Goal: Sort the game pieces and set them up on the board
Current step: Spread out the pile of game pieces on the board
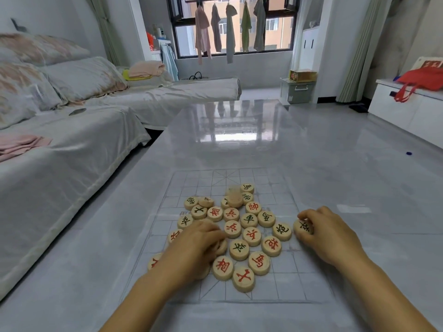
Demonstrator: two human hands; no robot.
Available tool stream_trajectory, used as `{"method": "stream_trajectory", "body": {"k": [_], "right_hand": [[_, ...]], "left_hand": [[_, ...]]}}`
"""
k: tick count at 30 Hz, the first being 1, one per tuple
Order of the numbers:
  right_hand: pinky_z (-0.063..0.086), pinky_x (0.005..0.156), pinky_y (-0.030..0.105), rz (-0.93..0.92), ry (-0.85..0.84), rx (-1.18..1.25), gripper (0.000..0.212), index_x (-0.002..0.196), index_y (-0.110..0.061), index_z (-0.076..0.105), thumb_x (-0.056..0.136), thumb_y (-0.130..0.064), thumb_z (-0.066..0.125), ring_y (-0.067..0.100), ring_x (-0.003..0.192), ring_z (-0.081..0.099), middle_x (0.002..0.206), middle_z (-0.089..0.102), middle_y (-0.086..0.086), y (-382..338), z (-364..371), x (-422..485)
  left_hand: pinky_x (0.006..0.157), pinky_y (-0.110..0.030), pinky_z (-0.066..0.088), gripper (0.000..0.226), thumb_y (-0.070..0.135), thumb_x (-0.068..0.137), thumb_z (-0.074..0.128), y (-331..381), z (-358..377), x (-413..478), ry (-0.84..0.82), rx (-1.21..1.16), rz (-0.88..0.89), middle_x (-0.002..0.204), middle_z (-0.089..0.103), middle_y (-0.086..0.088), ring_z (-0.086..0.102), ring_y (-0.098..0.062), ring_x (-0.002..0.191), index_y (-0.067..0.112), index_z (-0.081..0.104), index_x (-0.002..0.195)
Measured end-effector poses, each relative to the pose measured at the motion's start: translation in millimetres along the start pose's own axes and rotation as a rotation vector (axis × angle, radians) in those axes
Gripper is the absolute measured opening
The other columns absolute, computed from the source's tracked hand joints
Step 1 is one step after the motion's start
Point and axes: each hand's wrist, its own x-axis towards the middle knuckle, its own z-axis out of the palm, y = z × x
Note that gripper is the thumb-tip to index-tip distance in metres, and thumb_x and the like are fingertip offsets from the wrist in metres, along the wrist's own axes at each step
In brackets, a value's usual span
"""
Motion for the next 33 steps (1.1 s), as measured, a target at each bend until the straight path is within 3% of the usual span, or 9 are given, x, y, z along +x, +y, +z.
{"method": "stream_trajectory", "body": {"k": [6,9,14,18,22,26,29,33], "right_hand": [[0.040,0.076,0.024,-0.041,-0.165,-0.035,0.034,0.118,-0.028,0.049,0.087,-0.040,0.054,0.012,0.103,0.049,0.118,0.047,-0.005,-4.0,-3.3,-3.2],[0.041,0.076,0.024,-0.058,-0.189,-0.034,0.040,0.119,-0.029,0.048,0.083,-0.043,0.058,0.011,0.101,0.048,0.114,0.045,-0.007,-5.9,-4.0,-3.4],[0.040,0.095,0.030,-0.074,-0.131,0.016,0.056,0.133,-0.029,0.038,0.084,-0.045,0.058,0.016,0.122,0.041,0.132,0.041,-0.003,-9.7,-3.1,-3.8],[0.036,0.093,0.025,-0.233,0.043,0.150,0.041,0.128,-0.030,0.047,0.088,-0.034,0.055,0.012,0.119,0.041,0.125,0.044,-0.008,-28.1,1.5,-12.5],[0.035,0.092,0.019,-0.418,-0.026,0.141,0.034,0.123,-0.032,0.050,0.090,-0.035,0.053,0.006,0.115,0.040,0.120,0.044,-0.015,-45.2,14.1,-23.5],[0.036,0.095,0.019,-0.437,-0.071,0.106,0.034,0.124,-0.030,0.050,0.090,-0.037,0.051,0.006,0.116,0.040,0.125,0.044,-0.014,-46.8,20.4,-24.5],[0.036,0.095,0.019,-0.432,-0.059,0.108,0.032,0.122,-0.031,0.051,0.091,-0.035,0.050,0.006,0.115,0.041,0.125,0.044,-0.014,-42.8,20.3,-23.9],[0.032,0.096,0.021,-0.408,-0.040,0.072,0.030,0.122,-0.031,0.052,0.092,-0.035,0.047,0.006,0.116,0.040,0.126,0.046,-0.014,-37.4,18.3,-22.3]], "left_hand": [[0.104,-0.017,0.027,0.057,0.023,0.087,0.059,9.0,0.9,-16.5,0.015,-0.133,-0.140,0.141,0.038,0.015,0.034,-0.005,0.129,0.031,0.036,0.139],[0.099,-0.014,0.029,0.065,0.027,0.079,0.069,6.3,-3.0,-19.0,0.030,-0.230,-0.217,0.127,0.039,0.021,0.035,0.002,0.118,0.033,0.037,0.135],[0.091,-0.013,0.035,0.048,0.027,0.080,0.068,-0.6,-8.0,-21.5,0.039,-0.225,-0.246,0.119,0.050,0.016,0.041,0.001,0.105,0.027,0.052,0.125],[0.095,-0.018,0.038,0.046,0.022,0.080,0.068,0.0,-5.0,-19.5,0.079,-0.262,-0.293,0.113,0.049,0.017,0.046,-0.005,0.110,0.027,0.053,0.123],[0.091,-0.019,0.039,0.044,0.021,0.083,0.065,-1.1,-3.9,-11.0,0.199,-0.238,-0.384,0.122,0.055,0.008,0.050,-0.010,0.111,0.027,0.050,0.124],[0.080,-0.026,0.046,0.019,0.020,0.084,0.063,6.5,1.9,-4.0,0.163,-0.254,-0.356,0.103,0.056,0.005,0.051,-0.011,0.091,0.022,0.052,0.100],[0.088,-0.027,0.040,0.015,0.024,0.087,0.057,4.8,6.4,-4.1,0.182,-0.129,-0.315,0.112,0.053,0.007,0.048,-0.012,0.102,0.023,0.056,0.103],[0.094,-0.026,0.027,0.028,0.032,0.092,0.047,6.5,5.6,-10.0,0.149,-0.024,-0.257,0.125,0.050,0.011,0.041,-0.011,0.118,0.027,0.053,0.119]]}}
